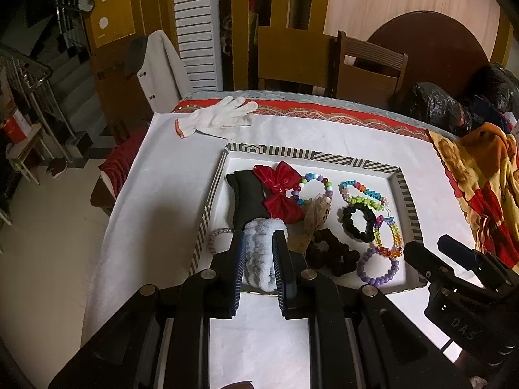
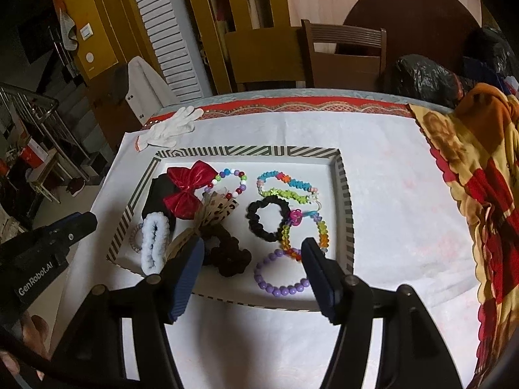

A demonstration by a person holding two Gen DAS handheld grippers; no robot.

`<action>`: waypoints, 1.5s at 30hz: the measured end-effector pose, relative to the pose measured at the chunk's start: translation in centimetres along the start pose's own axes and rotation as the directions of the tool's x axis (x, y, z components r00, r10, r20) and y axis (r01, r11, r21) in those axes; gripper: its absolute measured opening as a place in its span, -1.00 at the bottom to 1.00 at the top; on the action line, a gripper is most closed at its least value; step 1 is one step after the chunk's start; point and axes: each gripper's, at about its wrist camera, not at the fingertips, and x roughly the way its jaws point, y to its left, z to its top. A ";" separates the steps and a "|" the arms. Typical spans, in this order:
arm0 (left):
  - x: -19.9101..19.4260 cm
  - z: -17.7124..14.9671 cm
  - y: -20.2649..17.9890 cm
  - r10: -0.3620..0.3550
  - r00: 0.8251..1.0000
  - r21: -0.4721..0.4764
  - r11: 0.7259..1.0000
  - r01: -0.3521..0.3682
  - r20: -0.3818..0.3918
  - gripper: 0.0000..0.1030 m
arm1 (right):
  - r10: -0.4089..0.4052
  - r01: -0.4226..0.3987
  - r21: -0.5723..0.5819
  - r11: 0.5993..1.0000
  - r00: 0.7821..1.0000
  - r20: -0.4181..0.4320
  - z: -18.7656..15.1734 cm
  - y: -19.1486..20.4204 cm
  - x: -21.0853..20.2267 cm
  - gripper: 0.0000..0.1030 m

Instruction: Organize jewelry

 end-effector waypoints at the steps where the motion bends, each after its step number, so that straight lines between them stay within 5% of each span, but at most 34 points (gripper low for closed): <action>1: 0.0 0.0 0.0 0.000 1.000 0.001 1.000 0.000 0.000 -0.83 | 0.000 0.000 -0.001 1.000 1.000 -0.001 0.0 0.0 0.0 0.27; 45: 0.7 0.0 0.1 0.005 1.000 0.003 1.000 -0.005 -0.022 -0.83 | 0.027 -0.027 -0.013 1.000 0.999 -0.041 -0.2 -0.3 1.2 0.28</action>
